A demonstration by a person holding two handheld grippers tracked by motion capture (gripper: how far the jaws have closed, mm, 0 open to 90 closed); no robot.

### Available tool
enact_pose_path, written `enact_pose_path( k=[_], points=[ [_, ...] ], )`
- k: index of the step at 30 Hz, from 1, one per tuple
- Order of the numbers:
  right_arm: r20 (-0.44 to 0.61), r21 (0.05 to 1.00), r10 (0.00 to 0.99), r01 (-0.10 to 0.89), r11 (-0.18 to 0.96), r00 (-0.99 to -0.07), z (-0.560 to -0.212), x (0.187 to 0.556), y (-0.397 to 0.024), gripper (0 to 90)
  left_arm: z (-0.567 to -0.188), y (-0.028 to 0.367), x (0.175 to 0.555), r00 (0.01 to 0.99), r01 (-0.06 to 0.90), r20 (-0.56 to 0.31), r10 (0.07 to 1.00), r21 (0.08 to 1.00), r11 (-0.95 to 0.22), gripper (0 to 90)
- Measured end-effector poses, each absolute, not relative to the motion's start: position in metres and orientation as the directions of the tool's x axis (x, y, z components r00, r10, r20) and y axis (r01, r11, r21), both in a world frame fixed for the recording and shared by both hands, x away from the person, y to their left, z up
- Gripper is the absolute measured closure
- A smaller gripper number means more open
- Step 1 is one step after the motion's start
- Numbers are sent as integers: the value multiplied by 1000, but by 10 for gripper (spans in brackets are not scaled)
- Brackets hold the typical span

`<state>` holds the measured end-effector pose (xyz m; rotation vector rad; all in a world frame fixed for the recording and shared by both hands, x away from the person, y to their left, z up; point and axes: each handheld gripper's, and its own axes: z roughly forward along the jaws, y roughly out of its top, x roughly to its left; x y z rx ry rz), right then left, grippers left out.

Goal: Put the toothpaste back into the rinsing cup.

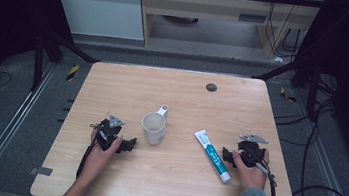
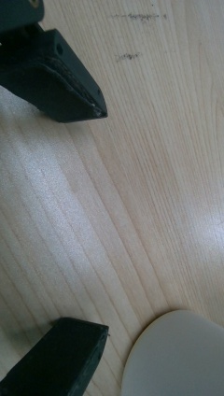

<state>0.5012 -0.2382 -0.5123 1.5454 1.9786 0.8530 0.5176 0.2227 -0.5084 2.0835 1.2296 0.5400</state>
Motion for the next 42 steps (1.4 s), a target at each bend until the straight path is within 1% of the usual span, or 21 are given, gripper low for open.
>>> enact_pose_path(
  k=[5,6,9,11,14,15,16,18,21,23,24,25,26,27,28,29,32,33,36,37,42],
  points=[
    [0,728,969,664,171,-249,-512,501,-238,10,-508,223,518,475,612,22,880,710,-348,0],
    [3,727,967,664,174,-256,-512,501,-238,21,-508,223,518,475,612,22,880,710,-348,0],
    [-8,726,960,658,199,-281,-508,496,-237,101,-508,223,518,474,612,19,880,712,-345,0],
    [-27,731,957,647,215,-288,-503,491,-235,98,-508,222,518,472,613,19,881,711,-344,0],
    [-32,734,952,639,230,-306,-496,486,-232,118,-508,222,519,471,613,20,882,711,-344,0],
    [-38,738,945,628,246,-325,-487,482,-229,146,-508,221,520,471,613,19,882,711,-343,0],
    [-38,738,945,628,246,-325,-487,482,-229,146,-508,221,520,471,613,19,882,711,-343,0],
    [-9,728,936,640,247,-351,-475,477,-222,148,-508,221,520,471,613,19,882,711,-343,0],
    [-8,721,928,641,263,-372,-469,475,-217,147,-508,221,520,471,613,19,882,711,-343,0],
    [-4,704,909,644,298,-417,-462,475,-207,155,-508,221,520,471,613,19,882,711,-343,0],
    [-4,704,909,644,298,-417,-462,475,-207,155,-508,221,520,471,613,19,882,711,-343,0],
    [-6,699,904,645,309,-427,-459,476,-204,182,-508,221,520,471,613,19,882,711,-343,0],
    [-16,696,900,641,323,-436,-456,476,-201,227,-508,221,520,471,613,19,882,712,-343,0],
    [-24,705,898,630,327,-439,-451,477,-198,303,-508,220,521,470,613,20,882,712,-343,0],
    [-24,705,898,630,327,-439,-451,477,-198,303,-508,220,521,470,613,20,882,712,-343,0],
    [-27,722,901,615,316,-432,-442,477,-196,335,-508,220,521,470,613,20,882,712,-343,0],
    [-9,725,896,614,312,-444,-436,479,-194,341,-508,220,521,470,613,20,882,712,-343,0],
    [-11,713,885,617,334,-466,-434,481,-190,342,-508,220,521,470,613,20,882,712,-343,0],
    [-7,698,877,625,349,-481,-433,483,-186,342,-508,220,521,470,613,20,882,712,-343,0],
    [-3,683,868,634,364,-496,-433,486,-183,329,-508,220,521,470,613,20,883,712,-343,0],
    [2,662,864,648,377,-504,-435,491,-179,322,-508,220,521,470,613,20,883,712,-343,0]
  ],
)
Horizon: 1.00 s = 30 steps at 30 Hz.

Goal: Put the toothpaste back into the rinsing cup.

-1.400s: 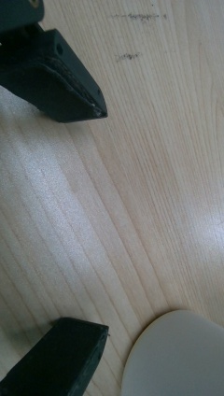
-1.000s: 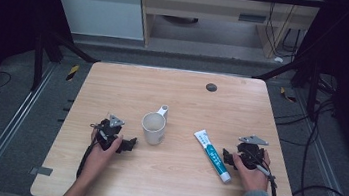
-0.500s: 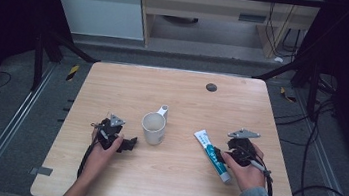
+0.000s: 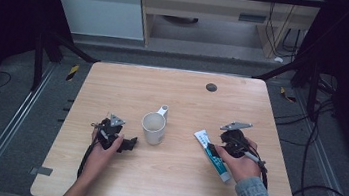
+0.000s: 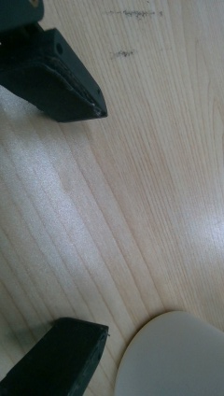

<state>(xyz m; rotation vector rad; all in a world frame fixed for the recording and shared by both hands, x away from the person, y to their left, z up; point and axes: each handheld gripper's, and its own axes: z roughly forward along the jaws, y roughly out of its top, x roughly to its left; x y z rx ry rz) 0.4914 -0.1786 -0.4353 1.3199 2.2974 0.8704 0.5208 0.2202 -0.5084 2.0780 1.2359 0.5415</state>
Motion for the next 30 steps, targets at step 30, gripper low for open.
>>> enact_pose_path(
  k=[30],
  points=[
    [72,527,869,758,384,-490,-471,521,-159,478,-508,219,523,474,612,19,880,711,-345,0]
  ],
)
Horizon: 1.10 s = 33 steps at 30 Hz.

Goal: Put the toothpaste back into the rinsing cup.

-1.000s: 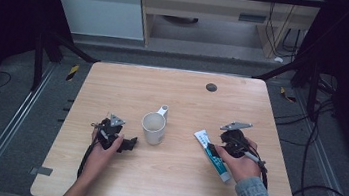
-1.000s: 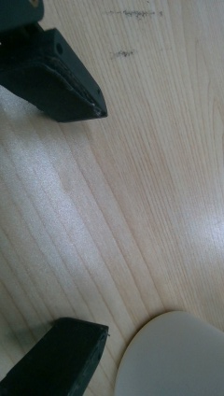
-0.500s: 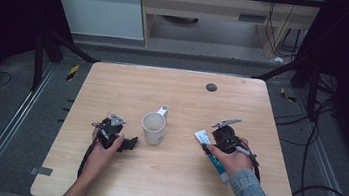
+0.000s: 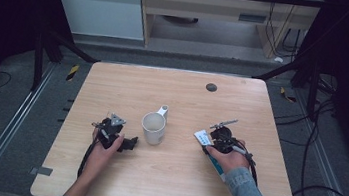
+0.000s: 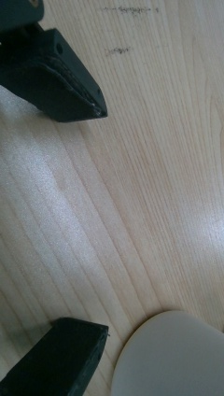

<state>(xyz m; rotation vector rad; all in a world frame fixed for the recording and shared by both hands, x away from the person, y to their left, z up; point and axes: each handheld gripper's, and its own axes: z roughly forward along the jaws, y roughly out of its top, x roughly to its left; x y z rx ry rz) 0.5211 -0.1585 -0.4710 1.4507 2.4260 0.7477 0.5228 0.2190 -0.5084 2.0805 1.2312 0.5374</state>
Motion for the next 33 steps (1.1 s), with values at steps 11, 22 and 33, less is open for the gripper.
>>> enact_pose_path(
  k=[11,22,33],
  points=[
    [66,507,874,771,385,-481,-479,526,-151,524,-508,219,523,476,612,19,879,711,-347,0],
    [45,509,873,763,399,-486,-479,526,-151,551,-508,219,523,476,612,20,879,711,-347,0],
    [2,481,869,762,433,-495,-477,527,-145,583,-508,219,523,476,611,20,879,711,-347,0]
  ],
)
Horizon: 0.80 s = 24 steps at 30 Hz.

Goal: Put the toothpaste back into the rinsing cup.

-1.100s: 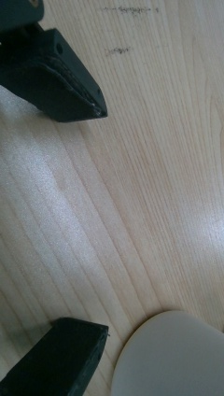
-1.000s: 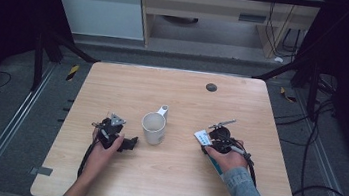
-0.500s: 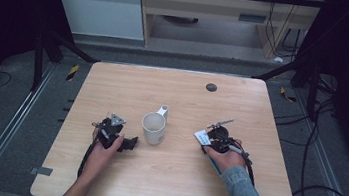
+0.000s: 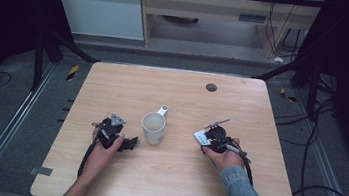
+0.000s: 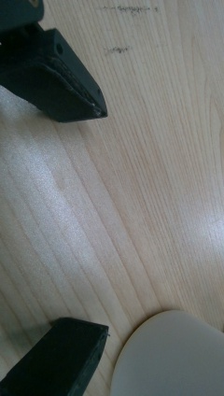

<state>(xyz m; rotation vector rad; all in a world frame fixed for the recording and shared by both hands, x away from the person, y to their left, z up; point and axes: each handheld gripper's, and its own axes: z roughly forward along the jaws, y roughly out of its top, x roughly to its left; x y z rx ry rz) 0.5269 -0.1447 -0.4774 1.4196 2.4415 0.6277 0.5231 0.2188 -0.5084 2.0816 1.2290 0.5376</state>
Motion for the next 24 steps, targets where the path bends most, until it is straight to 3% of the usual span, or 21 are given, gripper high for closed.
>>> enact_pose_path(
  k=[24],
  points=[
    [-3,413,871,793,448,-491,-469,533,-141,721,-508,219,523,477,611,20,879,711,-348,0]
  ],
)
